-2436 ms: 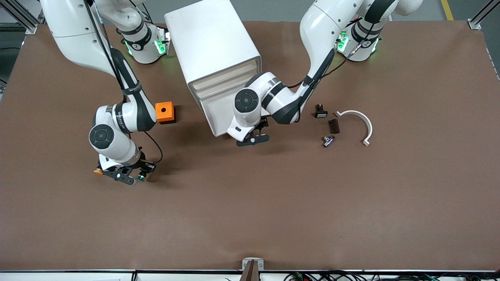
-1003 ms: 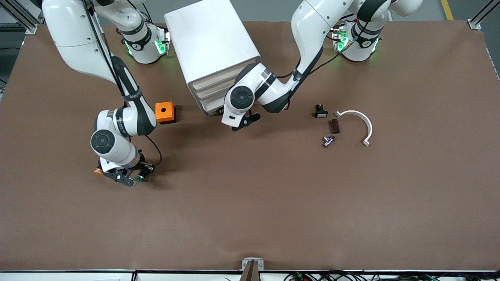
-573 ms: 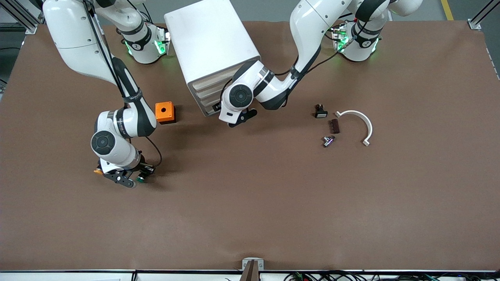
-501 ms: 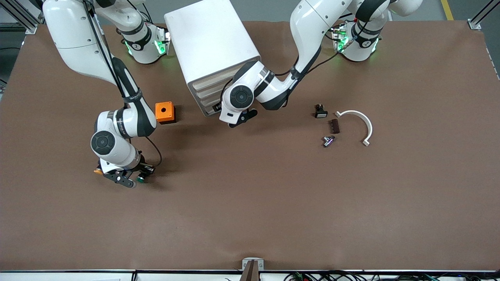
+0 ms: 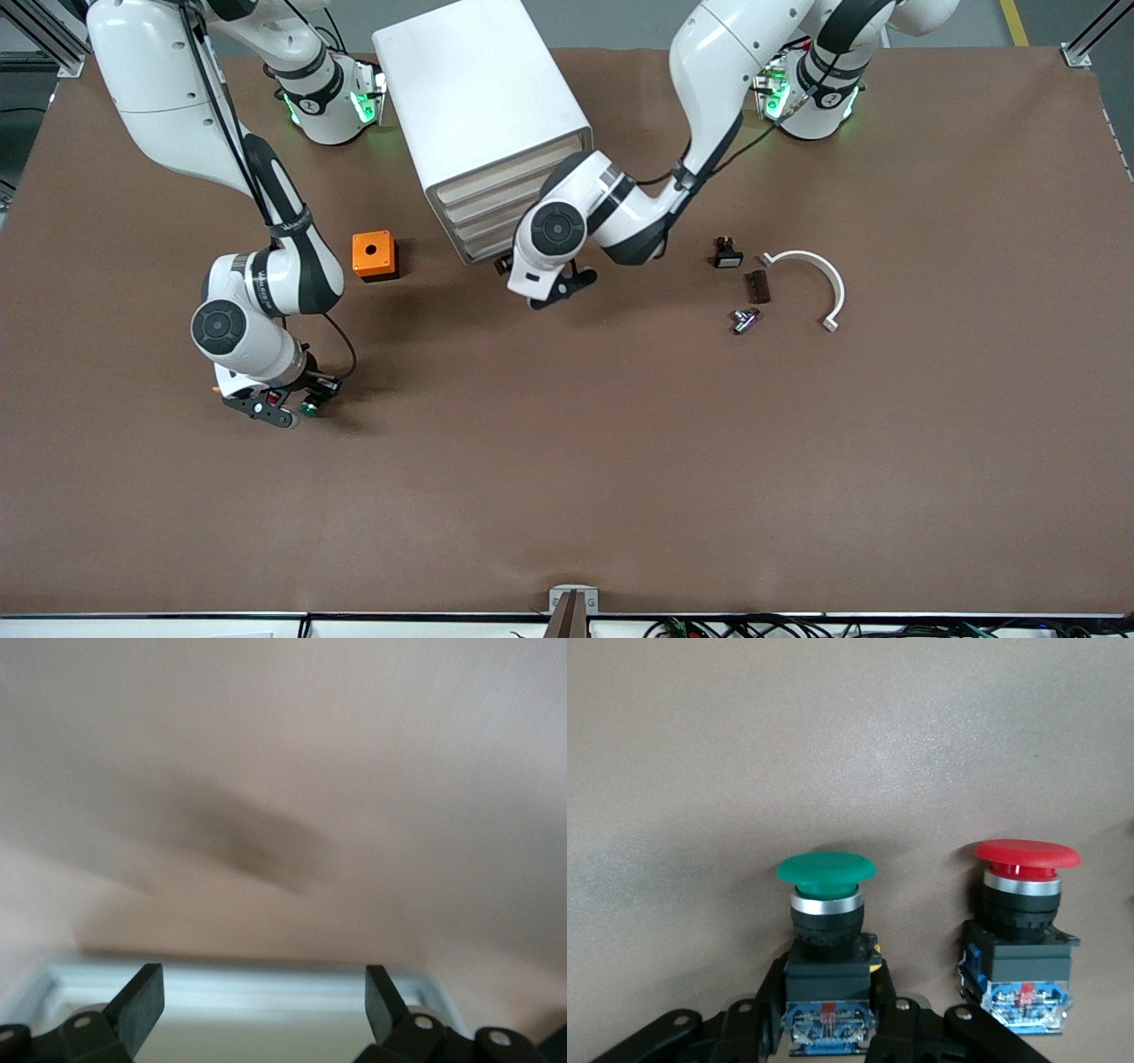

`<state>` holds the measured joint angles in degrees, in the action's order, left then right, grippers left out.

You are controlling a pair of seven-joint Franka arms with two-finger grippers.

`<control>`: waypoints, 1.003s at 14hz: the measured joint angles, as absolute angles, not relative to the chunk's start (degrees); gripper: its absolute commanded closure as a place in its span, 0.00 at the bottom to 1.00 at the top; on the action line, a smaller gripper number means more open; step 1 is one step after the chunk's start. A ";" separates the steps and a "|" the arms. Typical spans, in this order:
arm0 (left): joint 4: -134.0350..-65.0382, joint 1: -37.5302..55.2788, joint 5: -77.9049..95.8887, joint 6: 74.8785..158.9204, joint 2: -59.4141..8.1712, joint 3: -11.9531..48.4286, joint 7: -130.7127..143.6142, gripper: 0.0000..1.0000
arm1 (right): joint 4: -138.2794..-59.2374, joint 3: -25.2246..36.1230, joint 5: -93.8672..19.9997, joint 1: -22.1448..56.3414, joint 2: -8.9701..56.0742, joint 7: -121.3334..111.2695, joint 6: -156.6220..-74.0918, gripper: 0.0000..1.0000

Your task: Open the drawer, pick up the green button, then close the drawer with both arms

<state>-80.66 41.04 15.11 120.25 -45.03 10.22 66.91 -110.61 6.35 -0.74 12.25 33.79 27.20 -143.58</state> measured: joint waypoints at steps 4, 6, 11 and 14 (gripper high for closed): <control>-77.73 36.14 12.34 118.46 -41.46 10.23 62.03 0.00 | -110.60 6.30 -0.72 12.25 33.79 27.20 -143.51 1.00; -77.54 34.28 10.44 115.11 -37.73 10.22 58.34 0.00 | -110.55 6.19 -0.71 12.27 33.78 27.41 -143.20 1.00; -77.40 28.23 6.15 105.83 -27.93 10.18 49.75 0.00 | -109.90 5.61 -0.22 13.47 33.66 28.54 -140.25 1.00; -77.56 22.28 5.79 98.10 -22.09 10.18 40.96 0.00 | -109.89 5.57 -0.21 13.56 33.65 28.54 -140.19 1.00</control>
